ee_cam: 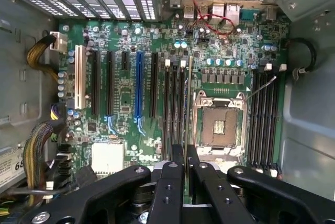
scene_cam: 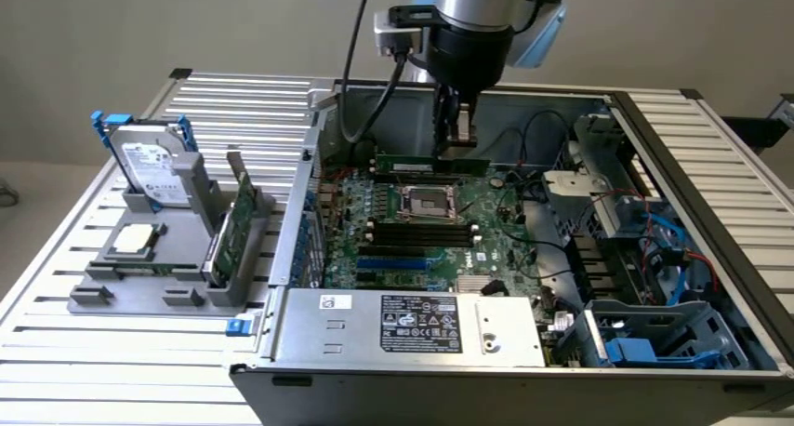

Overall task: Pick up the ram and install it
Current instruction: 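Insert the ram into the slot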

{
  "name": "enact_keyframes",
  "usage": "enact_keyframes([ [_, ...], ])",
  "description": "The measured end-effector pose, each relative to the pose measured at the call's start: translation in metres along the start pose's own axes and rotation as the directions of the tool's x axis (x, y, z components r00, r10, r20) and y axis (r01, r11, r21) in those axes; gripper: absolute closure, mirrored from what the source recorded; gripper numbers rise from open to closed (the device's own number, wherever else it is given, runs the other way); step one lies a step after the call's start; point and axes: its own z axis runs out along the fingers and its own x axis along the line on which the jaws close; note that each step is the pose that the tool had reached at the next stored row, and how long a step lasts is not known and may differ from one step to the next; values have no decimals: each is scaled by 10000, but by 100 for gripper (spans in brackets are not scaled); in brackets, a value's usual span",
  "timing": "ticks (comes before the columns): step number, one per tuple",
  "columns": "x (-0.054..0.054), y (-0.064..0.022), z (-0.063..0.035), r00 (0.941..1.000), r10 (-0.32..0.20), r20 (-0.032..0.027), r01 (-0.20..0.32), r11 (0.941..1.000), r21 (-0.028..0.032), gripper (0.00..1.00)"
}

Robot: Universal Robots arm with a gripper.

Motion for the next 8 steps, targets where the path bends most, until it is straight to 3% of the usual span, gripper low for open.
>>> enact_keyframes([
  [8, 2, -6, 146, 10000, 0, 1, 0, 10000, 0, 86],
])
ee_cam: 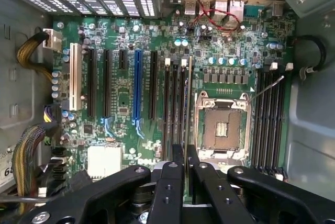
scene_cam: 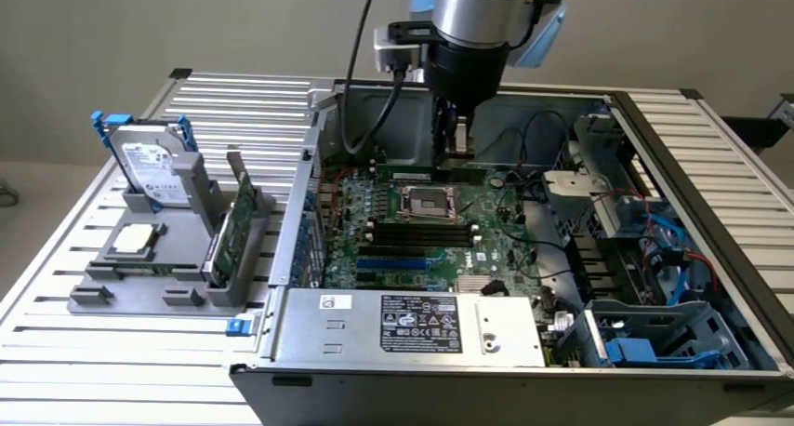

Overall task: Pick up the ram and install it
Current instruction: 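Insert the ram into the slot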

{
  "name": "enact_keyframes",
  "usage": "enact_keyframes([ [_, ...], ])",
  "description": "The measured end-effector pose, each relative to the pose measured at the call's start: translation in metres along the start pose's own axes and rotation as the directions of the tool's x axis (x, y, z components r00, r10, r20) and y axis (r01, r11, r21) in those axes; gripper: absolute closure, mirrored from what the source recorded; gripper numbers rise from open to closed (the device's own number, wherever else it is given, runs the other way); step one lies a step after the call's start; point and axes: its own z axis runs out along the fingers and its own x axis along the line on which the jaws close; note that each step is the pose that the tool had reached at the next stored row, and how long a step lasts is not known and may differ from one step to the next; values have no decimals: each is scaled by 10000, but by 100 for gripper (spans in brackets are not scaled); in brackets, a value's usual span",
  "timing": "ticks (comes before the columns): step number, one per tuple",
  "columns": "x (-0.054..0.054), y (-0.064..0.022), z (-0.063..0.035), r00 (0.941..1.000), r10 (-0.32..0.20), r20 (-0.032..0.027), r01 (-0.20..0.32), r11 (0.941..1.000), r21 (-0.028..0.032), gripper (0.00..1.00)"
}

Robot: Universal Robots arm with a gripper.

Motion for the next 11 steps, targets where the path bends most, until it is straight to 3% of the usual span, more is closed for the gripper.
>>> enact_keyframes([
  [11, 10, -9, 200, 10000, 0, -1, 0, 10000, 0, 86],
])
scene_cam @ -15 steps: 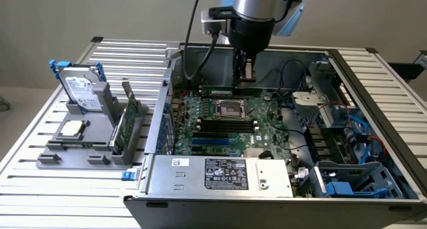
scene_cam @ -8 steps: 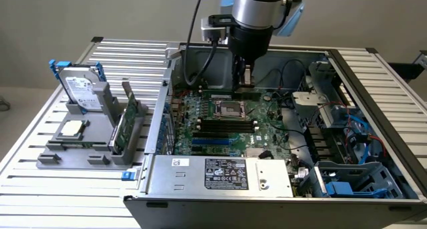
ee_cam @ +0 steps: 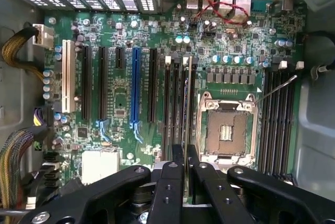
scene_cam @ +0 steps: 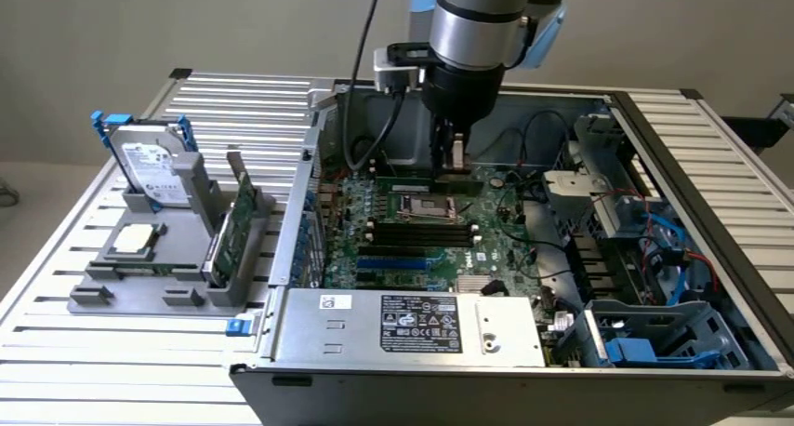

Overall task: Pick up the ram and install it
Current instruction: 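Insert the ram into the slot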

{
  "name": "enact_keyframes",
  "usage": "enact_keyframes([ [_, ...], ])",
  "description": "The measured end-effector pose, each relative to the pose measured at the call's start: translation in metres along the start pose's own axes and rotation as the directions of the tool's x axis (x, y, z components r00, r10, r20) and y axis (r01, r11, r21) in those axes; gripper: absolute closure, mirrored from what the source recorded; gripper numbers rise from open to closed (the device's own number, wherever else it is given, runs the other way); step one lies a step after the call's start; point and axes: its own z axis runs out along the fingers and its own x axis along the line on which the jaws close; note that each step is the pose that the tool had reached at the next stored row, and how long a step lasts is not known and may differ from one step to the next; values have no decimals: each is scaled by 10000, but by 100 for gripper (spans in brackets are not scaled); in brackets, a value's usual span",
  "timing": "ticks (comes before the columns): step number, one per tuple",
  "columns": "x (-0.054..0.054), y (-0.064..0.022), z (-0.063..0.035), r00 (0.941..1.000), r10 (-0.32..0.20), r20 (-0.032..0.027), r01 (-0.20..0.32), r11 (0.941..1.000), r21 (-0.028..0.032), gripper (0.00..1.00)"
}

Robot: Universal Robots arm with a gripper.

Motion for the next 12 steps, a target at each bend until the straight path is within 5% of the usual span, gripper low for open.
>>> enact_keyframes([
  [12, 34, -9, 218, 10000, 0, 0, 0, 10000, 0, 86],
])
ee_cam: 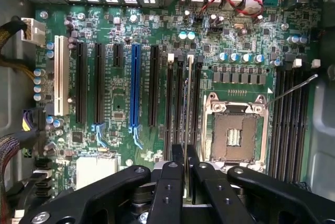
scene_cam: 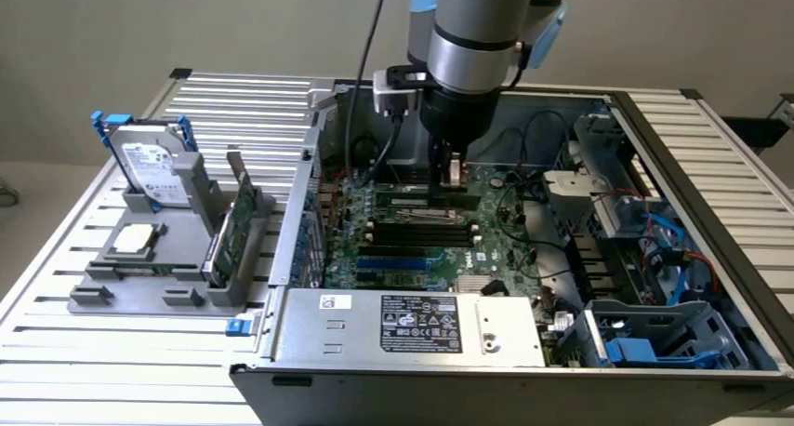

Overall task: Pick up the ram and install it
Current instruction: 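Insert the ram into the slot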

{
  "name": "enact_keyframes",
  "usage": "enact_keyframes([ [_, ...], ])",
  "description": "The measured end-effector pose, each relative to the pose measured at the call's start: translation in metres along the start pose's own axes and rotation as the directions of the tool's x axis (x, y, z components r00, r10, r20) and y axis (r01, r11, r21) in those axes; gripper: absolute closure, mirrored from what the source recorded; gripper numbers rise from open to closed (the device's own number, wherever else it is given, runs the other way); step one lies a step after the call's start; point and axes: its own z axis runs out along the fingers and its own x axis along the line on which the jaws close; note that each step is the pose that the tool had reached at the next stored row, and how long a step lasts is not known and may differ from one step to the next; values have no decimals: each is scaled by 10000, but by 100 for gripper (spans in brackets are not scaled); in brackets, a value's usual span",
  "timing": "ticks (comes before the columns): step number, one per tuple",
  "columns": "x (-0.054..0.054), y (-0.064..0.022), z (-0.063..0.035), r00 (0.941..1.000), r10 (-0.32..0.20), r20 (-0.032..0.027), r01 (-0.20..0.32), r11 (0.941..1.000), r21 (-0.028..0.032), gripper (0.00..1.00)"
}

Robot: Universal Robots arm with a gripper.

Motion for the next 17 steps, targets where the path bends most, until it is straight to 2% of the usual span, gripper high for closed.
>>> enact_keyframes([
  [17, 74, -12, 308, 10000, -1, 0, 1, 10000, 0, 86],
])
